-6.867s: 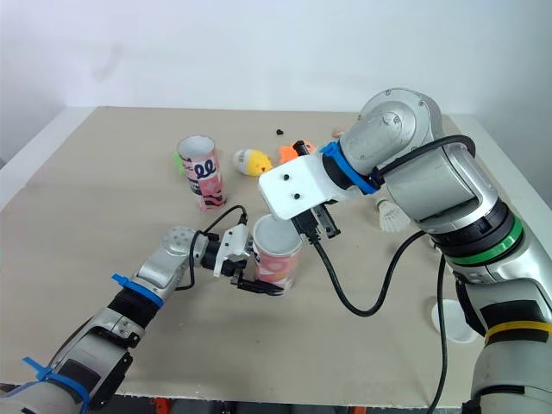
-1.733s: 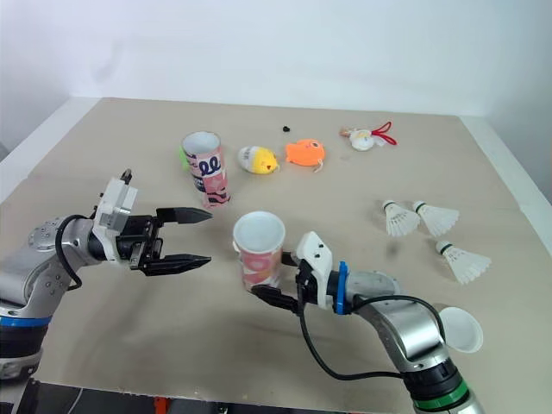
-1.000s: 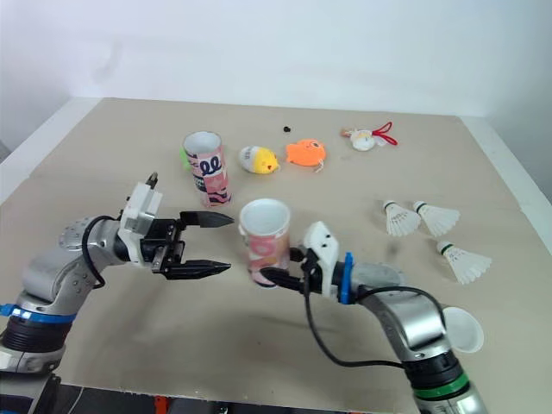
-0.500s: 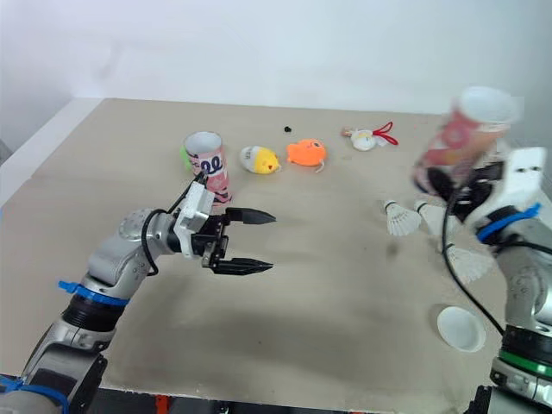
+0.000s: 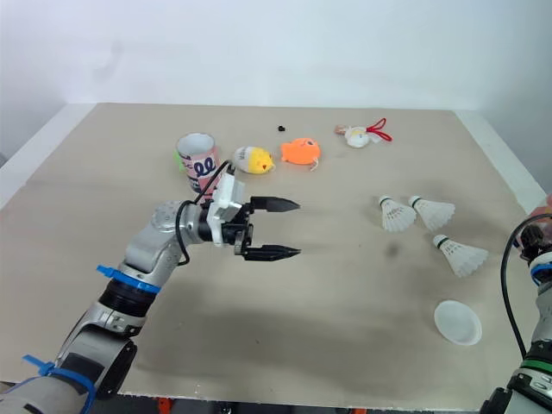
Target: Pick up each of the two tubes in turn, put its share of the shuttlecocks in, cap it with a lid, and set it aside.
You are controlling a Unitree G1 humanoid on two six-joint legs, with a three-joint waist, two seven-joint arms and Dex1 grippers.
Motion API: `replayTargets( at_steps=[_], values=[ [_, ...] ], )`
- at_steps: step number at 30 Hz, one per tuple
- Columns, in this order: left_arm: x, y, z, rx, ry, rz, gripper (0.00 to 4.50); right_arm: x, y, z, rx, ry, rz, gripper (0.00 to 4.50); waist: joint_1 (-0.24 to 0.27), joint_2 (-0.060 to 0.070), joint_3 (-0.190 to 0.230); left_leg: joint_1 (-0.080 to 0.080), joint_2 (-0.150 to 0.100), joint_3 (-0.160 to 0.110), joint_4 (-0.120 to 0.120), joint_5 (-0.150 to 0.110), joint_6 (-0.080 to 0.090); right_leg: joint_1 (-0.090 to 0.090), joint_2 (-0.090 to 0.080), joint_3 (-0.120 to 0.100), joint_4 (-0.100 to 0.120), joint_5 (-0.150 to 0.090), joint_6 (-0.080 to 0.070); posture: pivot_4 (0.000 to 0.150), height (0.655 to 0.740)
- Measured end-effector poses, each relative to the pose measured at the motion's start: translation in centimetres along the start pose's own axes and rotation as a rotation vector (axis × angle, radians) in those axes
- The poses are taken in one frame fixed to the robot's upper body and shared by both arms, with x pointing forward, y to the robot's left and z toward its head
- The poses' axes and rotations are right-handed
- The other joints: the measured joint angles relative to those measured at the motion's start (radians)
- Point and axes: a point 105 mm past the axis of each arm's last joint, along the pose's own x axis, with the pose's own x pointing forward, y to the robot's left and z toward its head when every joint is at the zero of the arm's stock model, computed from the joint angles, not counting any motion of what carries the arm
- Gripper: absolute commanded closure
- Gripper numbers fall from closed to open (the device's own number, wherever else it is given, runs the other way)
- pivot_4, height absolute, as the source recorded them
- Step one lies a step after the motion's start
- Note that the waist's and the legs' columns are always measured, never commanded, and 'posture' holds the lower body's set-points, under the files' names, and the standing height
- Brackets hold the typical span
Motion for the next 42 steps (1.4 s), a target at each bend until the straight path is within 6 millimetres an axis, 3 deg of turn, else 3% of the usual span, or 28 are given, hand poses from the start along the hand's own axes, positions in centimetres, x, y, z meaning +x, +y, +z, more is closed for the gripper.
replayTargets(
  at_steps=[8,19,21,22,24,35,42],
  values=[
    [2.1,2.5,0.1,0.030,0.029,0.139,0.00,-0.2,0.7,-2.0,0.049,0.035,0.016,2.14,-0.012,0.001,0.000,0.000,0.000,0.001,0.000,0.000,0.001,0.000,0.001,0.003,0.000,0.001,0.002,0.150,0.7400],
    [1.9,1.7,-0.3,0.004,0.051,0.073,0.00,-0.5,2.0,-2.4,0.083,0.020,0.057,2.14,-0.012,0.001,0.000,0.001,0.000,0.001,0.000,0.000,0.001,0.000,0.001,0.003,0.000,0.001,0.002,0.150,0.7400],
    [1.9,1.6,-0.3,-0.005,0.056,0.067,0.00,-0.6,2.1,-2.5,0.083,0.016,0.056,1.20,-0.012,0.001,0.000,0.001,0.000,0.001,0.000,0.000,0.001,0.000,0.001,0.003,0.000,0.001,0.002,0.150,0.7400],
    [1.9,1.6,-0.4,-0.006,0.056,0.067,0.00,-0.7,2.1,-2.5,0.082,0.015,0.055,1.04,-0.012,0.001,0.000,0.001,0.000,0.001,0.000,0.000,0.001,0.000,0.001,0.003,0.000,0.001,0.002,0.150,0.7400],
    [1.9,1.6,-0.3,-0.006,0.056,0.066,0.00,-0.7,2.1,-2.7,0.083,0.019,0.056,0.07,-0.012,0.001,0.000,0.001,0.000,0.001,0.000,0.000,0.001,0.000,0.001,0.003,0.000,0.001,0.002,0.150,0.7400],
    [1.8,1.6,-0.2,-0.002,0.057,0.067,0.00,-1.0,2.3,-3.0,0.140,0.029,0.095,0.02,-0.012,0.001,0.000,0.001,0.000,0.001,0.000,0.000,0.001,0.000,0.001,0.003,0.000,0.001,0.002,0.150,0.7400],
    [1.6,1.7,-0.2,-0.002,0.059,0.071,0.00,-1.8,0.7,-3.4,0.130,0.050,0.079,0.02,-0.011,0.001,0.000,0.001,0.000,0.001,0.000,0.000,0.001,0.000,0.001,0.003,0.000,0.001,0.002,0.150,0.7400]
  ],
)
